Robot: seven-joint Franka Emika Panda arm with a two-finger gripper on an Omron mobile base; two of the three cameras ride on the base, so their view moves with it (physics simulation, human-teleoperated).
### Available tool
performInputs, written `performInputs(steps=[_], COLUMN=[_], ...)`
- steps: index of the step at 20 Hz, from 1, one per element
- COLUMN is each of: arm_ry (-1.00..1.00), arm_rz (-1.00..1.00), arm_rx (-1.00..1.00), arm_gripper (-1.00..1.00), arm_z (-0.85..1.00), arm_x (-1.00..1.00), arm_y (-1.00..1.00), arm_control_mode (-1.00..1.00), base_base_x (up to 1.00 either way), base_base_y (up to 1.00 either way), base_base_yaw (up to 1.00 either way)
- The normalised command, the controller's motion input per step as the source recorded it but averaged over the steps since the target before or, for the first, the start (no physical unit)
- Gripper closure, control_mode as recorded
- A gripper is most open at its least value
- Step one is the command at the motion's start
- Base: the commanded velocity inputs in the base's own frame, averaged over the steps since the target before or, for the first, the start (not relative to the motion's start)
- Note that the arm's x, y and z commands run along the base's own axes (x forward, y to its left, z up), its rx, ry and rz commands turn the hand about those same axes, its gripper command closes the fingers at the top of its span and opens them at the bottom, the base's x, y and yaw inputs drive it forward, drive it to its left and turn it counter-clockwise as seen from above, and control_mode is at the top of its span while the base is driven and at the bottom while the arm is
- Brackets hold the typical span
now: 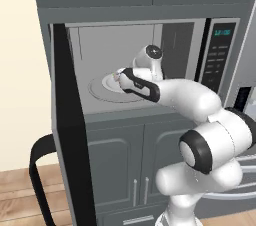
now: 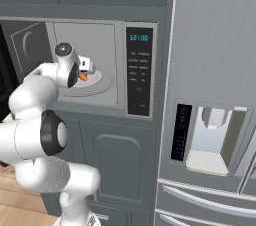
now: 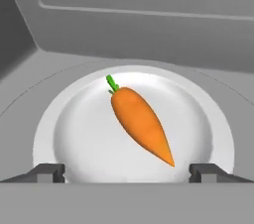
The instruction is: Pick the carrot from the microwave and place it on plate located on the counter.
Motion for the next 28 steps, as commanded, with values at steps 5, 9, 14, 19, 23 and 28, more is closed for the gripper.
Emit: performInputs(steps=[5, 9, 14, 19, 23, 28], arm_ry=[0.06, 0.00, 0.00, 0.02, 0.05, 0.04], arm_rz=[0.00, 0.03, 0.01, 0.00, 0.00, 0.00], arm_rx=[0.00, 0.00, 0.00, 0.00, 0.00, 0.00], arm_gripper=[-1.00, -1.00, -1.00, -1.00, 1.00, 1.00], arm_z=[-0.05, -0.41, -0.35, -0.18, -0.25, -0.12], arm_x=[0.56, 0.40, 0.41, 0.36, 0.12, 0.00], arm_y=[0.02, 0.00, 0.00, 0.00, 0.04, 0.04], arm_control_mode=[-1.00, -1.00, -1.00, -1.00, -1.00, -1.00], base_base_x=[0.00, 0.00, 0.00, 0.00, 0.00, 0.00], base_base_y=[0.00, 0.00, 0.00, 0.00, 0.00, 0.00], base_base_yaw=[0.00, 0.00, 0.00, 0.00, 0.00, 0.00])
